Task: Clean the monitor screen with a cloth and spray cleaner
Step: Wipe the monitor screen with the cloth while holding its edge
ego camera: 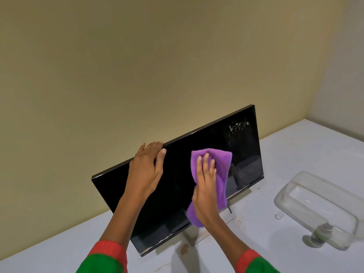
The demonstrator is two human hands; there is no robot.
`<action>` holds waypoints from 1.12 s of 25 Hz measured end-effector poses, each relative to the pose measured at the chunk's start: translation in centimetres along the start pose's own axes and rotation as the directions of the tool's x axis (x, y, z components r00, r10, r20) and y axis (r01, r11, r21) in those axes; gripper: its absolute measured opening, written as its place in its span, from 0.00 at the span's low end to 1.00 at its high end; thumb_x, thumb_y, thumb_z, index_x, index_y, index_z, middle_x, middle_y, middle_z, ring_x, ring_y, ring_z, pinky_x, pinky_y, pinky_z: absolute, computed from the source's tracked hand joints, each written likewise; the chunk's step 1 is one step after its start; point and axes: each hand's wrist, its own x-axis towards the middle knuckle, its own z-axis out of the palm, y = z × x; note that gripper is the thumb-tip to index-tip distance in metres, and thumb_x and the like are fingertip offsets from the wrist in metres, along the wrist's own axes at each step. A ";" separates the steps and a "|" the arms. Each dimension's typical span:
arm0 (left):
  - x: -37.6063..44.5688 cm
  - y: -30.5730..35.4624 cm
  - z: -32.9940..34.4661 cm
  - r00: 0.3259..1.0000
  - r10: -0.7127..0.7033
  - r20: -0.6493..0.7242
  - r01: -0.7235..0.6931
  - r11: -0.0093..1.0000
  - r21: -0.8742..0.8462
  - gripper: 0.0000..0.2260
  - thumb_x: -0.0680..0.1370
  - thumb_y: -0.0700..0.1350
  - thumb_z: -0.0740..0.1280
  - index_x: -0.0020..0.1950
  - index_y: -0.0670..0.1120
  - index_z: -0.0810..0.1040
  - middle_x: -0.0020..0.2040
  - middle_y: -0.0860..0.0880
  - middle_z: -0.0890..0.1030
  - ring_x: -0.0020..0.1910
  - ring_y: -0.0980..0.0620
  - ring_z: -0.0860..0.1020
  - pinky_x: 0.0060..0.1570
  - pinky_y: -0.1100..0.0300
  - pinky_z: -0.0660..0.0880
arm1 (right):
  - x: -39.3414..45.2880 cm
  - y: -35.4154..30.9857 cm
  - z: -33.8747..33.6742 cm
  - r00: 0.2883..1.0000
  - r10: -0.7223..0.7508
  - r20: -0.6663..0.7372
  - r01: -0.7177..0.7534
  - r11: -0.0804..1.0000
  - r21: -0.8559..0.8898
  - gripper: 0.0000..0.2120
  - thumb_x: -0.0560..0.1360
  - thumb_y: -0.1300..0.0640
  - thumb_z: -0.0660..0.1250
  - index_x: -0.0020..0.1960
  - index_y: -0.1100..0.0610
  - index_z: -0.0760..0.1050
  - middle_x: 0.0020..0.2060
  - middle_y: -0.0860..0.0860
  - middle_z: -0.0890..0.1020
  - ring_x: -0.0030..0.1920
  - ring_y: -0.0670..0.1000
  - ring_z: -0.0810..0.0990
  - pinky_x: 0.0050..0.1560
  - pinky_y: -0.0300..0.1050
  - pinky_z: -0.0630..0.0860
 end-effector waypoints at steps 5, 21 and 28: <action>0.3 0.0 0.1 0.999 0.037 -0.005 -0.037 0.999 -0.032 0.16 0.80 0.47 0.57 0.65 0.46 0.73 0.66 0.46 0.74 0.63 0.65 0.58 0.69 0.64 0.50 | 7.1 1.6 -2.6 0.992 -0.125 0.012 0.125 0.992 -0.026 0.45 0.68 0.76 0.59 0.76 0.54 0.42 0.77 0.50 0.47 0.77 0.56 0.45 0.76 0.57 0.49; 0.1 0.1 0.1 0.999 0.003 -0.044 -0.008 0.994 -0.108 0.14 0.79 0.46 0.60 0.64 0.48 0.75 0.65 0.47 0.75 0.64 0.63 0.56 0.69 0.59 0.53 | 9.0 3.2 -4.3 0.996 0.079 -0.032 -0.075 0.991 0.111 0.40 0.71 0.74 0.55 0.77 0.55 0.42 0.78 0.53 0.46 0.77 0.53 0.42 0.76 0.48 0.42; 0.0 0.2 0.0 0.998 0.016 -0.058 -0.022 0.994 -0.107 0.14 0.79 0.45 0.60 0.63 0.48 0.75 0.65 0.47 0.75 0.64 0.63 0.57 0.69 0.56 0.56 | 12.1 8.1 -5.8 0.834 0.549 -0.051 -0.533 0.827 0.179 0.34 0.76 0.74 0.51 0.77 0.60 0.43 0.78 0.55 0.45 0.77 0.59 0.45 0.76 0.56 0.53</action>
